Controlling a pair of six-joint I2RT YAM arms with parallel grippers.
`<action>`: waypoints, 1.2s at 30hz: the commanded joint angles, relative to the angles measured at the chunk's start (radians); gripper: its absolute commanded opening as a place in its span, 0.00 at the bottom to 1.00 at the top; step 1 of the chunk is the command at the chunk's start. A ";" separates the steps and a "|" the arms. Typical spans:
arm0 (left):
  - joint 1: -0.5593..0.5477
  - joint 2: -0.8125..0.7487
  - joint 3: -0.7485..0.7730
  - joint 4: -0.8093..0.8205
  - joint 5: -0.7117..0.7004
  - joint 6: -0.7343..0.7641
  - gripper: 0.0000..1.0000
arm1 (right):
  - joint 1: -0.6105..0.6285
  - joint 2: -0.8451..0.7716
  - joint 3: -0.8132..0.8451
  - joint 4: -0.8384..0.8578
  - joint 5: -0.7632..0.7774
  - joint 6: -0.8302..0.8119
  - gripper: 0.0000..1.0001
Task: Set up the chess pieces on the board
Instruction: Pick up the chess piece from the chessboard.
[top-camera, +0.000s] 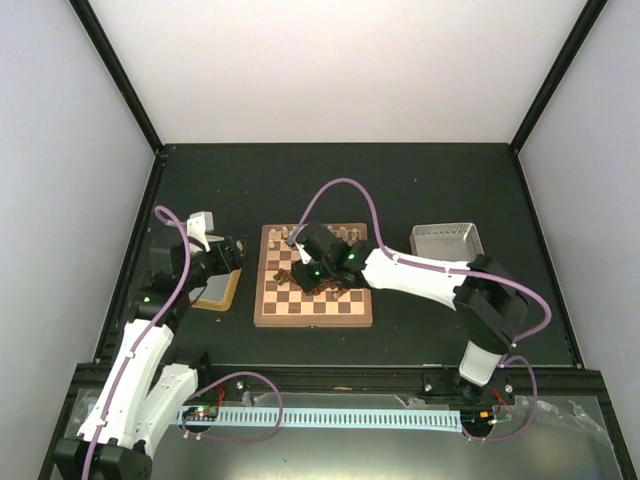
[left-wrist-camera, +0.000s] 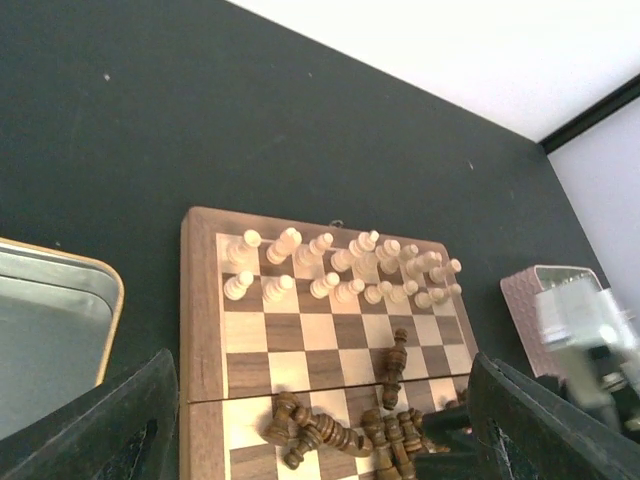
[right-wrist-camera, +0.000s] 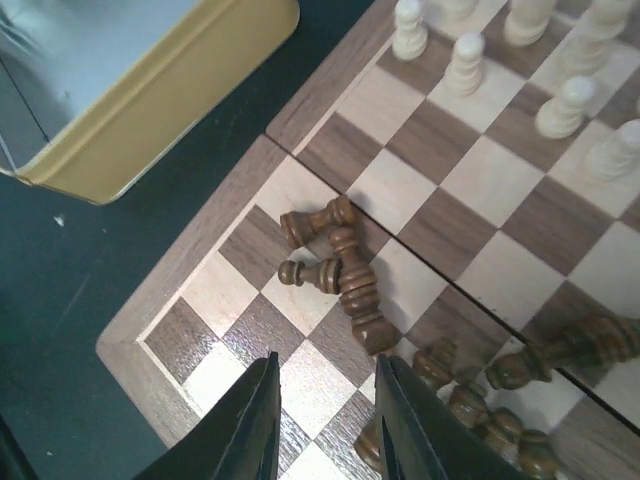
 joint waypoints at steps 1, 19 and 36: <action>-0.001 -0.042 0.001 -0.015 -0.072 -0.009 0.81 | 0.028 0.069 0.058 -0.050 0.023 -0.068 0.27; -0.002 -0.029 -0.020 0.001 -0.043 -0.023 0.82 | 0.036 0.258 0.189 -0.109 0.106 -0.150 0.26; -0.001 -0.028 -0.017 -0.008 -0.039 -0.025 0.82 | 0.036 0.310 0.208 -0.129 0.115 -0.180 0.14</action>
